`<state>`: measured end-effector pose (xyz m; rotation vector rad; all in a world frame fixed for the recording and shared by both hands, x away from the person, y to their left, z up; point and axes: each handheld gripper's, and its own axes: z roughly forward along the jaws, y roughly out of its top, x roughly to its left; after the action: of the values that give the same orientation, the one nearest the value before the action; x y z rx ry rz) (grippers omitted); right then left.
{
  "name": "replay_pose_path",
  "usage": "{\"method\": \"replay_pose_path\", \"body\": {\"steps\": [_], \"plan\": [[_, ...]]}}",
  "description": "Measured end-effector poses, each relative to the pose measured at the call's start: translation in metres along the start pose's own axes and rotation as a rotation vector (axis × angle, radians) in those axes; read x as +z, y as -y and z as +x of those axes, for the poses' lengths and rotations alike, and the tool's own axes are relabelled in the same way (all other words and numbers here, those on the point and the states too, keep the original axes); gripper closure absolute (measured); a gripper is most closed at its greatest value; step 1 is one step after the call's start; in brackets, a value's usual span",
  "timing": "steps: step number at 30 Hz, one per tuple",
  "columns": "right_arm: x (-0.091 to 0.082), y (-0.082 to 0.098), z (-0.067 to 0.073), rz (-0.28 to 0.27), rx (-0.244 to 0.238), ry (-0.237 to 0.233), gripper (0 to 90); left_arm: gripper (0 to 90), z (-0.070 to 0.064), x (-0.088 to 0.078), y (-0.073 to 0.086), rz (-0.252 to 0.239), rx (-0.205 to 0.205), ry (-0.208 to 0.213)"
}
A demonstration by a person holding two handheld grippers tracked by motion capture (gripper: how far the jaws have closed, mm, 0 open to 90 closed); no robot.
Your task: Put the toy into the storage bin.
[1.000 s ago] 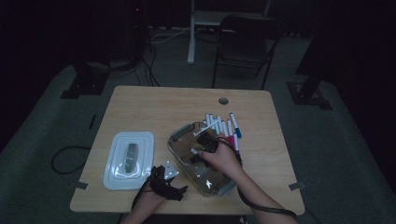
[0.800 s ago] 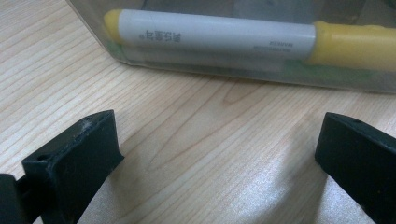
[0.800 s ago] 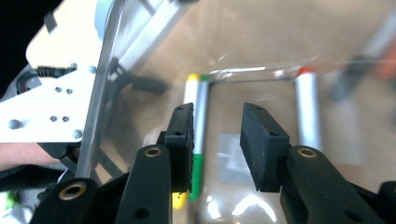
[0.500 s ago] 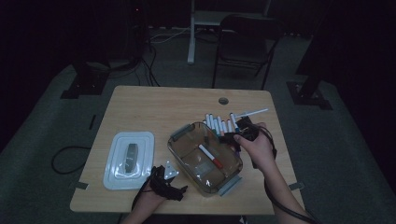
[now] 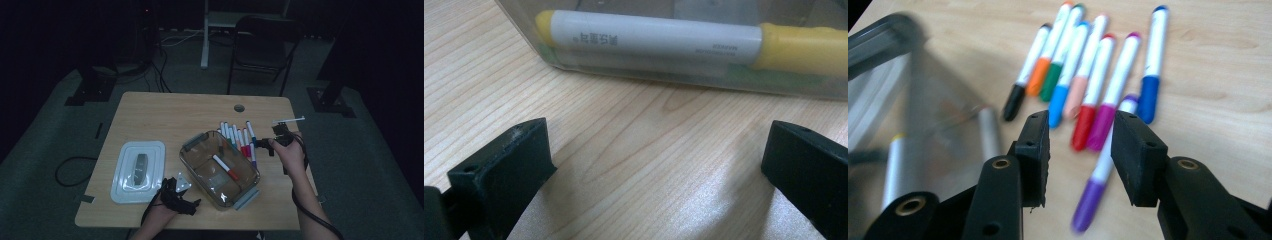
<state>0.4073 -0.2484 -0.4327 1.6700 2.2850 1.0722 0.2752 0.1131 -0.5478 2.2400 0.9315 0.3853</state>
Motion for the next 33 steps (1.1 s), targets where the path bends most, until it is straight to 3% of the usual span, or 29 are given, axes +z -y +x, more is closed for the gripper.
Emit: {"method": "replay_pose_path", "body": {"steps": [4,6,10,15,21,27,33], "plan": [[0.023,-0.004,-0.019,0.002,0.011,0.031,59.4,0.4,0.0,0.0,0.0,0.0,0.001,0.0],[0.032,-0.008,-0.024,-0.002,0.006,0.021,58.9,0.4,0.0,0.0,0.0,0.001,0.001,0.0],[0.05,-0.017,-0.03,0.017,-0.006,0.037,57.0,0.4,0.0,0.0,0.0,0.001,0.001,0.0],[0.071,-0.026,-0.037,0.049,-0.038,0.091,57.1,0.4,0.0,0.0,0.0,0.0,0.001,0.0],[0.098,-0.035,-0.046,0.079,-0.018,0.148,59.4,0.4,0.0,0.0,0.0,0.0,0.001,0.0],[0.116,-0.043,-0.051,0.101,0.007,0.183,61.7,0.4,0.0,0.0,0.0,0.001,0.001,0.0],[0.125,-0.046,-0.052,0.123,0.005,0.202,68.3,0.4,0.0,0.0,0.0,0.0,0.001,0.0]]}}
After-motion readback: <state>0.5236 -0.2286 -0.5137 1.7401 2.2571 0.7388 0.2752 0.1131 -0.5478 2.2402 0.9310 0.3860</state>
